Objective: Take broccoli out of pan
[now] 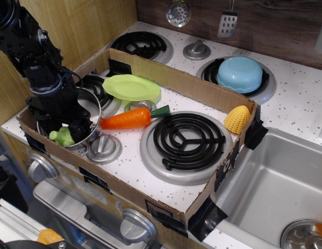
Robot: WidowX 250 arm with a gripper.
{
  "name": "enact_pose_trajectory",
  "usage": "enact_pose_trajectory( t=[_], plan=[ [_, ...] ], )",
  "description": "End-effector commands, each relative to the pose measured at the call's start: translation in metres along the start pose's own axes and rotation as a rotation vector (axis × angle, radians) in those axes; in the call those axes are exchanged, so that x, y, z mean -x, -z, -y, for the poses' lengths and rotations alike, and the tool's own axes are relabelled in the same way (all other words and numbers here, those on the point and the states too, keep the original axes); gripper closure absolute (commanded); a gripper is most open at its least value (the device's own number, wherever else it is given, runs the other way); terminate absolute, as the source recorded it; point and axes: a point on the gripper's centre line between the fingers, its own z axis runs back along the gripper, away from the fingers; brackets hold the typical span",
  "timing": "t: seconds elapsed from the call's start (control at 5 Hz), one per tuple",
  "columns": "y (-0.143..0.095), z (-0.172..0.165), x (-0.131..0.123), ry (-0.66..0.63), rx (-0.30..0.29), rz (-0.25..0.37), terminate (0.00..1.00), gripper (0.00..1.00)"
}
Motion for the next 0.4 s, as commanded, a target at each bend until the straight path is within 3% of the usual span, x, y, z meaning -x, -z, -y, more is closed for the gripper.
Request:
enact_pose_trajectory(
  t=[0.0, 0.2],
  plan=[
    [-0.038, -0.007, -0.022, 0.036, -0.092, 0.029, 0.00, 1.00],
    [-0.064, -0.005, -0.041, 0.074, -0.139, 0.043, 0.00, 1.00]
  ],
)
